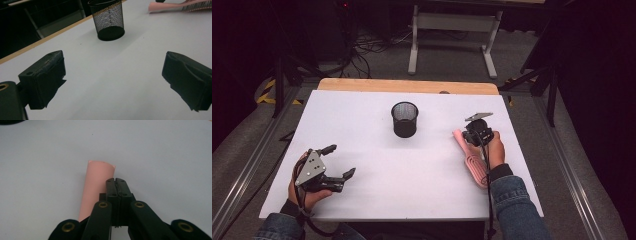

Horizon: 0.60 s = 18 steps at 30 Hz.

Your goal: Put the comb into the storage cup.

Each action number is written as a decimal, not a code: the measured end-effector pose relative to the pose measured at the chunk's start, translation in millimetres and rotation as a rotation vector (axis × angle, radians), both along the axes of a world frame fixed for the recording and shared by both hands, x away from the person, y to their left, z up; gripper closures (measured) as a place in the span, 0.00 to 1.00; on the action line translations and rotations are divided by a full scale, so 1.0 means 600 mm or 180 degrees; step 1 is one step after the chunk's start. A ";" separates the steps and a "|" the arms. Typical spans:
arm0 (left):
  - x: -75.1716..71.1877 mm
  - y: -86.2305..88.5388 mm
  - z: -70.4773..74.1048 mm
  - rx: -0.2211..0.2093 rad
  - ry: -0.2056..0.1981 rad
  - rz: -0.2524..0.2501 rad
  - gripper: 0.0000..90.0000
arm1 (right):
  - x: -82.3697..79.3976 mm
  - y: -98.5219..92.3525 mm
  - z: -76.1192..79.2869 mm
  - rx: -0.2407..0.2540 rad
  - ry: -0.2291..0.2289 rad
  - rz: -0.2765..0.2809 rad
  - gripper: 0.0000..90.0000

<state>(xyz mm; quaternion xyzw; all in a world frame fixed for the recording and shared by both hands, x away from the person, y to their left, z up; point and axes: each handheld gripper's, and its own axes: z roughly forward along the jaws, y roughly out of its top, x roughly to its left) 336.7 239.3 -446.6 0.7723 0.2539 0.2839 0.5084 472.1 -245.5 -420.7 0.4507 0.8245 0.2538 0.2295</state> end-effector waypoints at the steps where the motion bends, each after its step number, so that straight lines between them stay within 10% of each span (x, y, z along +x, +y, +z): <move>1: 0.000 -0.001 -0.001 -0.0014 0.0008 -0.0011 0.07 | -0.001 0.002 0.001 -0.0019 0.0005 0.0025 1.00; 18: 0.001 -0.002 -0.002 0.0016 0.0042 -0.0033 0.07 | -0.021 0.055 0.005 -0.0284 0.0236 0.0465 1.00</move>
